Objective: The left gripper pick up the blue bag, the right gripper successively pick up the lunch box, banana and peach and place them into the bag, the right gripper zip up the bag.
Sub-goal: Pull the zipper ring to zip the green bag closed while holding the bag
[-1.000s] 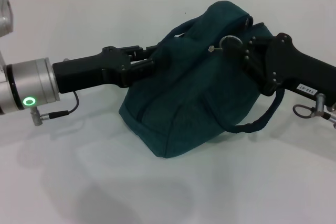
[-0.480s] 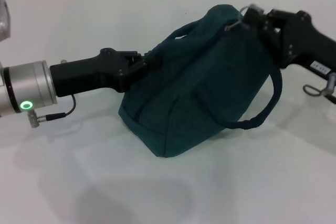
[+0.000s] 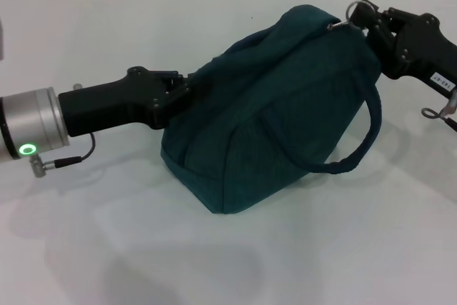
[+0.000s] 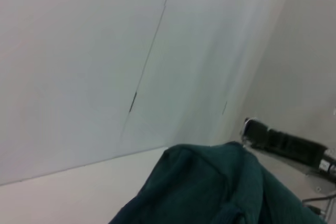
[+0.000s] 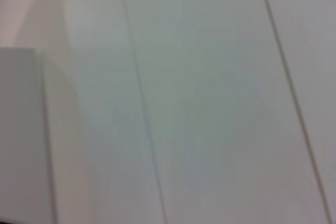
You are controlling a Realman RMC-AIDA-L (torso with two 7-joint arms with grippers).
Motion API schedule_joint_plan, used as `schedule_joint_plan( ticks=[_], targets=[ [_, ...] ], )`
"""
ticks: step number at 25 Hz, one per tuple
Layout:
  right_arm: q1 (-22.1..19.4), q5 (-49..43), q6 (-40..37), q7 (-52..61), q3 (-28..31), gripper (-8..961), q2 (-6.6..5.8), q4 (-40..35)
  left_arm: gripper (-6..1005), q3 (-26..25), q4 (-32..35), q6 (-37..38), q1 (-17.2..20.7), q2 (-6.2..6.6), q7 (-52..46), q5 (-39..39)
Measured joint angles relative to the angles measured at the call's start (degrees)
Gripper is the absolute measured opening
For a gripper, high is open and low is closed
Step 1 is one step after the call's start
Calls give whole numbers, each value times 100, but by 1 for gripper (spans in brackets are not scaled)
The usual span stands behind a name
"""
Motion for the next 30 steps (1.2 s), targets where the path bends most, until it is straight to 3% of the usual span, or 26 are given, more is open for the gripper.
schedule_joint_plan(
  ticks=[14, 30],
  targets=[
    [-94, 4, 146, -246, 207, 10, 4, 279, 62, -656, -100, 245, 95, -21, 176, -67],
    [-598, -116, -1427, -282, -361, 10, -59, 382, 58, -891, -219, 239, 70, 76, -254, 0]
  ],
)
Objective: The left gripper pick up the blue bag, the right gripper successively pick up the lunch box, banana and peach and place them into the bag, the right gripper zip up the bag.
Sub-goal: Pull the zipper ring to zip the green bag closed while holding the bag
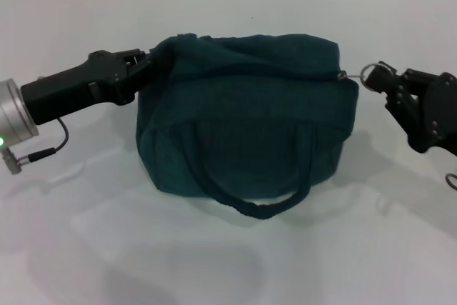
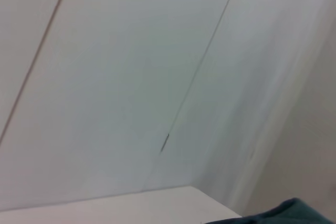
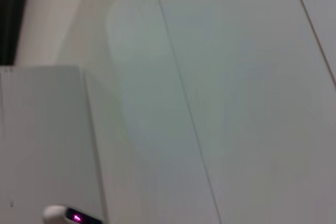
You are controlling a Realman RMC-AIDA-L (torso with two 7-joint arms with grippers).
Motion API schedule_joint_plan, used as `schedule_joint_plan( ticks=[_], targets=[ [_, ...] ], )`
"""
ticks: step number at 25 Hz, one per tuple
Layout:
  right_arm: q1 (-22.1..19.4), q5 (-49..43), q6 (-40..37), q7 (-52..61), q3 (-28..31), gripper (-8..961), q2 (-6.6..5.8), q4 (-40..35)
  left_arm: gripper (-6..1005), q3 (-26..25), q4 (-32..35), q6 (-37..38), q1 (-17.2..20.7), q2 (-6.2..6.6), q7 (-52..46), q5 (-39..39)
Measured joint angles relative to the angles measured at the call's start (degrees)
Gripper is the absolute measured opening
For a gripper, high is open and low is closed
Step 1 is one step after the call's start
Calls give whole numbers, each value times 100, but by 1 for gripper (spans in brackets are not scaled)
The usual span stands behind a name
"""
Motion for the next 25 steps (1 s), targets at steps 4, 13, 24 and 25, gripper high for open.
schedule_joint_plan(
  ticks=[4, 13, 24, 25],
  targets=[
    [-66, -1, -179, 1, 23, 10, -20, 21, 58, 49, 42, 75, -28, 4, -202, 202],
    [-102, 6, 854, -46, 63, 10, -1, 133, 58, 118, -105, -203, -115, -70, -148, 417],
    [-71, 19, 1640, -56, 46, 10, 34, 202, 82, 106, -120, -217, -92, -69, -148, 421],
    [-71, 22, 1702, -56, 47, 10, 35, 205, 87, 105, -121, -217, -87, -68, -148, 417]
  ],
)
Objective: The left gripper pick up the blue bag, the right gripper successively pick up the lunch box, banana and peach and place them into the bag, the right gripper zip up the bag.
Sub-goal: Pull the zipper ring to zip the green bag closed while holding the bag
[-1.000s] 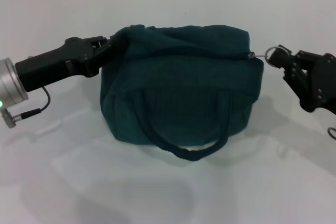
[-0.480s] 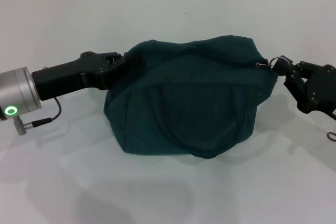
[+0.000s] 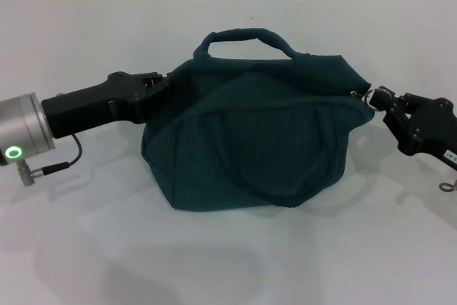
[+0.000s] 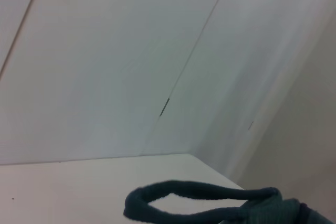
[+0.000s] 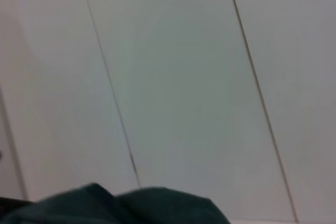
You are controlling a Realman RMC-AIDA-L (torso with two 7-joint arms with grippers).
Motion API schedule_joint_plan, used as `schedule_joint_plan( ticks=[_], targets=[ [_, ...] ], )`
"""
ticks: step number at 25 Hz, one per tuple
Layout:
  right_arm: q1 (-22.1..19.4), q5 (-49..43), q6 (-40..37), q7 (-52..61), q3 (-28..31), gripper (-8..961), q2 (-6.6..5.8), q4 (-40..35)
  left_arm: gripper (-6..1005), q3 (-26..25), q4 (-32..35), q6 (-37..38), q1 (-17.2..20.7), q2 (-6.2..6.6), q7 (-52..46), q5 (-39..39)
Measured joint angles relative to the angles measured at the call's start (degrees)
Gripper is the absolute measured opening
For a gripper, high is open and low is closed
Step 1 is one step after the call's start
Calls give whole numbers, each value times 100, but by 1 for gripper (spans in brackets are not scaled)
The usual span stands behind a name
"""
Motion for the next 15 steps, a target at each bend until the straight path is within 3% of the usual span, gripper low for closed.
schedule_joint_plan(
  ticks=[7, 15],
  targets=[
    [-48, 111, 167, 0, 66, 10, 19, 75, 125, -38, 0, -2, 58, 15, 0, -39],
    [-58, 122, -178, 0, 174, 11, 4, 113, 169, -77, 4, 23, 35, -25, -1, -188]
  ],
)
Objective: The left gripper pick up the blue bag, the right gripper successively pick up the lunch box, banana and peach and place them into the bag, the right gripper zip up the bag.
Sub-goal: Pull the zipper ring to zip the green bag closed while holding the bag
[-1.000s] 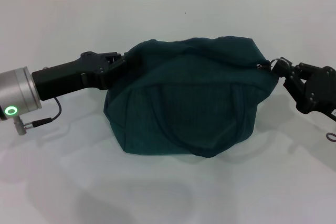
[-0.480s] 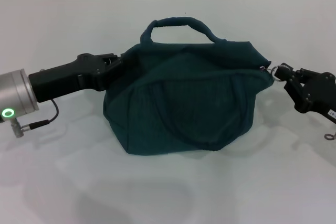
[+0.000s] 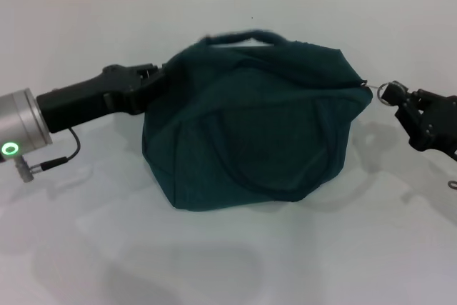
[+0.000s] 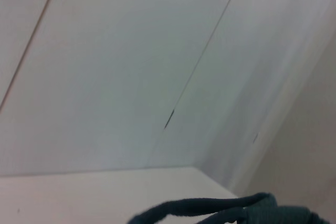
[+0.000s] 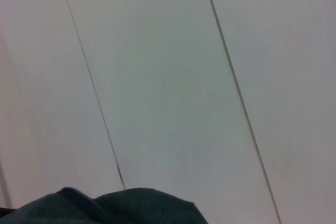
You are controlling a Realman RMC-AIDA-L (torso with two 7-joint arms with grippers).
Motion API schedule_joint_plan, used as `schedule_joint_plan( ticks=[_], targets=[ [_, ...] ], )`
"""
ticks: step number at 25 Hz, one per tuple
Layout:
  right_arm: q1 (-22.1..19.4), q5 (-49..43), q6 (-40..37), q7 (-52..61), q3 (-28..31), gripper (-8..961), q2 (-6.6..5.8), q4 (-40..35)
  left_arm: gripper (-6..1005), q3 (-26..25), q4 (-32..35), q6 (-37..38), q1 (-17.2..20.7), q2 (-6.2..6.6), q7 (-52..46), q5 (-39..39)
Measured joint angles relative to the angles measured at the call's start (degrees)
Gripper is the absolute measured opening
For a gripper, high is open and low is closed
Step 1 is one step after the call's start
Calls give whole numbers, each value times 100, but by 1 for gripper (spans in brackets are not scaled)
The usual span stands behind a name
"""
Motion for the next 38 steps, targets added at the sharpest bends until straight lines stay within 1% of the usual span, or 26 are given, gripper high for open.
schedule_joint_plan(
  ticks=[3, 4, 8, 11, 13, 14, 19, 22, 26, 29, 33, 35, 38],
  targets=[
    [1, 7, 26, 0, 55, 11, -2, 26, 185, -5, 16, 14, -3, 2, 0, -198],
    [4, 6, 40, -1, 55, 11, -3, 28, 190, -8, 24, 17, 3, 24, 0, -396],
    [4, -5, 62, -42, 56, 11, 3, 28, 212, 3, 85, 66, -23, 94, -46, -575],
    [18, -19, 62, -48, 47, 11, 5, 28, 333, 33, 242, 182, -137, 158, -231, -509],
    [36, -29, 70, -53, 34, 11, 5, 27, 414, 42, 389, 212, -244, 172, -411, -366],
    [42, -32, 79, -57, 31, 11, 8, 27, 454, 57, 503, 218, -341, 171, -567, -204],
    [50, -35, 99, -112, 22, 11, 11, 33, 560, 229, 1203, 216, -867, 139, -1556, 895],
    [42, -37, 107, -137, 21, 11, 16, 34, 557, 298, 1495, 211, -1342, 127, -2218, 1555],
    [33, -39, 107, -162, 21, 11, 28, 36, 553, 406, 1542, 159, -1870, 122, -2767, 2275],
    [24, -36, 102, -177, 21, 11, 34, 36, 550, 422, 1559, 134, -2218, 64, -3072, 2842],
    [12, -14, 73, -182, 21, 11, 37, 36, 546, 484, 1662, 131, -2530, -11, -3491, 3430],
    [9, -9, 67, -182, 21, 11, 37, 36, 544, 607, 1773, 123, -2591, -45, -3640, 3599],
    [2, -7, 61, -183, 32, 11, 37, 36, 541, 921, 1998, 98, -2597, -104, -3814, 3719]
  ],
)
